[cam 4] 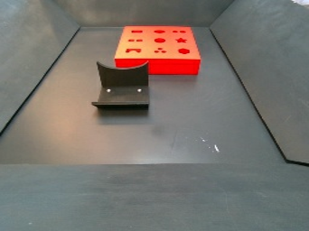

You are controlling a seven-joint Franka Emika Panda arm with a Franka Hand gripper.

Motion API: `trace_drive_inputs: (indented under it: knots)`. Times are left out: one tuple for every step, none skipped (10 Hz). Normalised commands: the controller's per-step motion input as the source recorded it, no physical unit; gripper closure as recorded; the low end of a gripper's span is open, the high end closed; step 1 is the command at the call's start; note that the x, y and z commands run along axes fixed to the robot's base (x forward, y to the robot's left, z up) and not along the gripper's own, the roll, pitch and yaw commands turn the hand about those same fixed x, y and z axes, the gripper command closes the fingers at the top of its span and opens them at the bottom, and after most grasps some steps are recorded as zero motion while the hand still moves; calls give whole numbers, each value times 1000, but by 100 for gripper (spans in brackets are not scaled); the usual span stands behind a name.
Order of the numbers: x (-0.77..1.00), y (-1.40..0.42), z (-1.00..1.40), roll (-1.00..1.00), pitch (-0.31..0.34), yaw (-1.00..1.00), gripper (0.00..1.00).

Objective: Insert the 3 prong object.

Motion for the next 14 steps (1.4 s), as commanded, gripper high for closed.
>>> trace_drive_inputs:
  knots:
    - [0, 66, -194, 0, -26, 0, 100]
    - [0, 291, -411, 70, -33, -291, 100]
    - [0, 431, -623, 140, -37, -520, 100]
    - [0, 491, -694, 116, -43, -471, 100]
    - [0, 531, -677, 79, -59, -449, 100]
    - [0, 497, -686, 49, -43, -483, 100]
    - [131, 334, -663, 0, -20, -637, 100]
    - [243, 229, -454, 0, -11, -789, 100]
    - [337, 189, -291, -27, -33, -849, 100]
    - [340, 186, -286, -27, -36, -846, 100]
    - [323, 180, -286, -24, -30, -860, 100]
    - [289, 154, -160, -70, -70, -860, 100]
    - [274, 131, 0, -187, -141, -797, 100]
    - [209, 91, 97, -204, -116, -783, 100]
